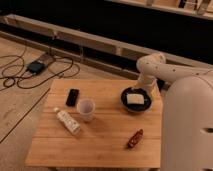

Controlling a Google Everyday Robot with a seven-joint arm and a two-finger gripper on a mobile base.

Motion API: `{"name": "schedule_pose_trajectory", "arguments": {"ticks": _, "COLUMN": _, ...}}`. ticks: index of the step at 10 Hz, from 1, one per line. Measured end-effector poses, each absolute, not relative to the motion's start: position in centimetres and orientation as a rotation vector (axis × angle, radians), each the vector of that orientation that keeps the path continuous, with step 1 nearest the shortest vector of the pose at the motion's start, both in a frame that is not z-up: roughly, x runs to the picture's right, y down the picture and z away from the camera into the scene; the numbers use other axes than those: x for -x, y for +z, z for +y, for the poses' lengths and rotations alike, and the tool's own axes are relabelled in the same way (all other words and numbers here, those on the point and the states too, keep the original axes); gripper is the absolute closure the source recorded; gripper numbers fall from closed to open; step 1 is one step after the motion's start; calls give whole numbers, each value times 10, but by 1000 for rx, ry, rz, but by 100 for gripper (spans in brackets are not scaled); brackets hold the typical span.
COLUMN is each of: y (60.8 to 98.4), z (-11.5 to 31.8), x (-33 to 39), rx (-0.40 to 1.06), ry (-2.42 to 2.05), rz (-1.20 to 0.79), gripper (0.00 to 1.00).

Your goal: Stand the bottle upright

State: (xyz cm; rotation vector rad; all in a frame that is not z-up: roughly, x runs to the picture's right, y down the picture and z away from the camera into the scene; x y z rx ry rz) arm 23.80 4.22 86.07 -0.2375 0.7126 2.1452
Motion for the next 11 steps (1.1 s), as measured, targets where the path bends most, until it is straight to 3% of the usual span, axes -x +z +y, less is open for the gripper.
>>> {"name": "schedule_pose_trajectory", "arguments": {"ticks": 5, "y": 852, "z": 36, "x": -220, "rx": 249, "ry": 2086, "rz": 677, "gripper": 20}}
{"name": "schedule_pose_trajectory", "arguments": {"ticks": 11, "y": 810, "z": 19, "x": -90, "rx": 274, "ry": 1709, "rz": 525, "gripper": 20}}
